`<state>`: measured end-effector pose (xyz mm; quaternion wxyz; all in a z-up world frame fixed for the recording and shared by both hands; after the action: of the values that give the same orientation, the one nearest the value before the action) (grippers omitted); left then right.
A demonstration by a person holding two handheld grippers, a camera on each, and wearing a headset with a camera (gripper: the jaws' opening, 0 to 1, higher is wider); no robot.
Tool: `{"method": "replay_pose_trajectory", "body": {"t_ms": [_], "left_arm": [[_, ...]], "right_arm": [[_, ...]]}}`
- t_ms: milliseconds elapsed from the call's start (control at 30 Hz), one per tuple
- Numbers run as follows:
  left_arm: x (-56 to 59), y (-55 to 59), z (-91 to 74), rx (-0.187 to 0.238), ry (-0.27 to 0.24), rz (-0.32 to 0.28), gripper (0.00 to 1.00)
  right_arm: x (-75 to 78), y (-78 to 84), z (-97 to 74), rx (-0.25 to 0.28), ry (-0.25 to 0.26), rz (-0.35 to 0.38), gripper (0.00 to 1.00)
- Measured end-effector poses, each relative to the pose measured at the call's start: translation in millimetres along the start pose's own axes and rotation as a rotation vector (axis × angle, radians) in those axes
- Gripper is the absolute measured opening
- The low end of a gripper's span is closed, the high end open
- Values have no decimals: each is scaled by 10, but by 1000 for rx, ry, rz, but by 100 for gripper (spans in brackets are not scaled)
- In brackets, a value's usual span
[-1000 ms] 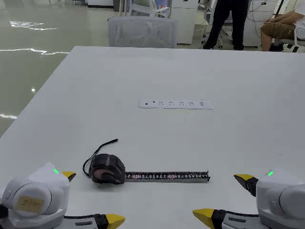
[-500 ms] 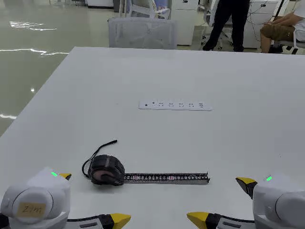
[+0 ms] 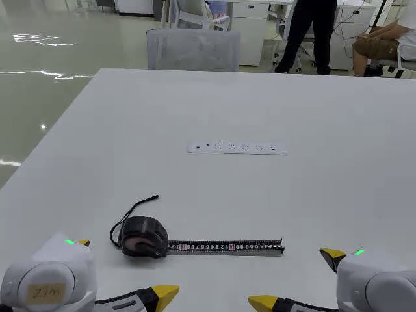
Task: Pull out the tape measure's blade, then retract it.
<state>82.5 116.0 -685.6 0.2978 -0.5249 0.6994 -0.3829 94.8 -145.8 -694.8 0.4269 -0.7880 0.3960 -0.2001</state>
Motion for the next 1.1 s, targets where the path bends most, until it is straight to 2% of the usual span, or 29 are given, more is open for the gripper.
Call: {"method": "replay_pose_trajectory", "body": {"t_ms": [133, 267, 333, 433, 533, 600, 667, 767, 833, 1100], "left_arm": [[-16, -23, 9, 13, -24, -34, 99], [25, -60, -11, 16, -35, -33, 99], [10, -17, 25, 8, -31, -26, 99], [24, -14, 32, 5, -40, -9, 99], [64, -57, 42, 34, -24, -36, 99], [41, -19, 59, 16, -31, -25, 99], [34, -6, 64, 17, -33, -23, 99], [73, -1, 58, 2, -32, -22, 99], [77, -4, 66, 6, -30, -31, 99], [28, -23, 118, 11, -81, -52, 99]], "right_arm": [[-12, -6, -10, 10, -2, -1, 92], [-18, -3, -6, 9, -5, 1, 93], [-19, -7, -3, 15, -6, 3, 93], [-59, -34, -22, 10, -12, 3, 94], [-84, -51, -7, 32, -28, 9, 97], [-101, -72, -16, 39, -32, 13, 99], [-106, -63, -9, 35, -37, 13, 99], [-118, -54, -4, 34, -40, 8, 100], [-119, -39, -1, 33, -44, 16, 100], [-105, -12, 5, 25, -66, 0, 99]]}}
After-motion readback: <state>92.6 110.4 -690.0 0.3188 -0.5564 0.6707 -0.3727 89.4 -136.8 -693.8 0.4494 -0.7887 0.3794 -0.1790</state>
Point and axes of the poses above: the centre of the closed fingertips' face, and the gripper's own axes: z roughly forward along the fingers, x roughly to its right, y roughly out of its underside, the point moved 3 cm from there along -z, roughly backward along the fingers, and after that the axes turned 4 degrees about -y, right-handed, at the moved point
